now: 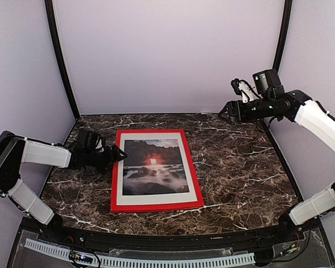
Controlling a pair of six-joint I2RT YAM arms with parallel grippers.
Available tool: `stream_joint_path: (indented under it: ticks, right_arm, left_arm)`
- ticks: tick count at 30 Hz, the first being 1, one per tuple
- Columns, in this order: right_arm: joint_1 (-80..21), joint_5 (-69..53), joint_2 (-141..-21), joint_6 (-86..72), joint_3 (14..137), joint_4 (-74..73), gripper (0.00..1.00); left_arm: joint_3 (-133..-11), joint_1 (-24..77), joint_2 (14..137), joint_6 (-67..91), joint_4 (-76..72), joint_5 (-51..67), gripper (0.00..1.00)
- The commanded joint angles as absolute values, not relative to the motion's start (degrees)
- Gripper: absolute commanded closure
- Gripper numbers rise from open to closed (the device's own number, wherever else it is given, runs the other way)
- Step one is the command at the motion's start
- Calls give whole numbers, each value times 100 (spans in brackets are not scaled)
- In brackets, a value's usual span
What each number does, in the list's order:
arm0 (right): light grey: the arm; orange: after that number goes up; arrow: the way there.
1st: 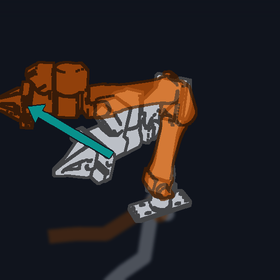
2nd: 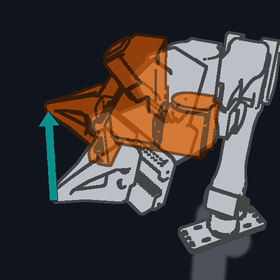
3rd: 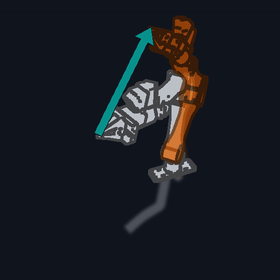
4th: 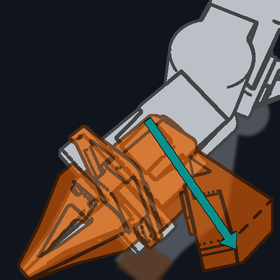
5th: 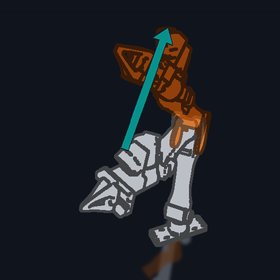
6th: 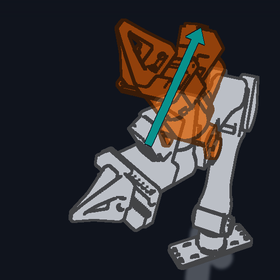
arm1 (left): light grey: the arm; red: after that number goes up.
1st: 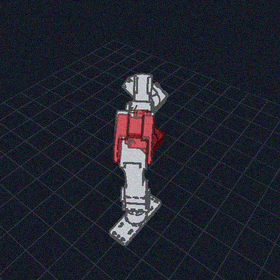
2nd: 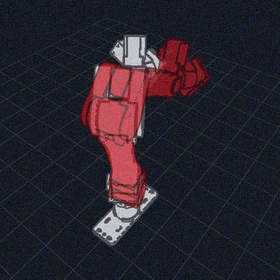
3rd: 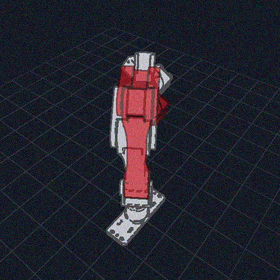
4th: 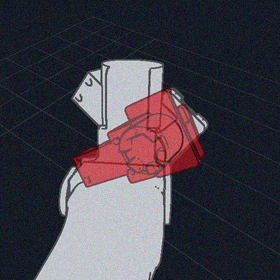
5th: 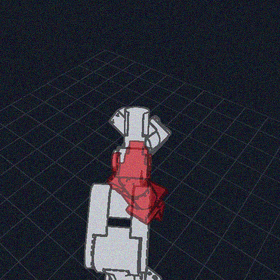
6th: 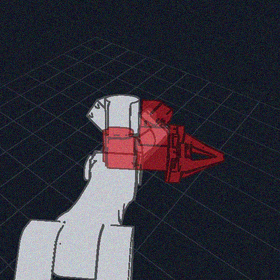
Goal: Put the photo into the frame
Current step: Place the photo frame at the center of the board, then reset both arms
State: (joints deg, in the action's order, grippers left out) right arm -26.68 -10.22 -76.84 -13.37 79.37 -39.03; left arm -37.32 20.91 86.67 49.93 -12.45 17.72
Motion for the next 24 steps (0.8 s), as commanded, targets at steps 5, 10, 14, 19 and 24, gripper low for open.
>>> stream_joint_path:
  ticks: [5,10,14,19,24]
  right_arm:
    - [-2646,-583,-7594,-1182,7699,-3794,19]
    - [-2638,-99,-7601,-1151,7565,-3846,12]
    - [-2639,279,-7622,-1160,7422,-3823,8]
    - [-2632,701,-7710,-1185,7334,-3832,1]
    - [-2632,1072,-7555,-1230,7036,-3428,1]
  left_arm:
    - [-4716,2109,8457,3440,371,603,12]
    - [-5230,2112,8140,2874,1274,-291,11]
    - [-5624,2111,7691,2492,1733,-861,8]
    - [-5761,2110,7042,1893,2000,-1962,1]
    - [-5915,2112,6457,1664,2298,-2288,1]
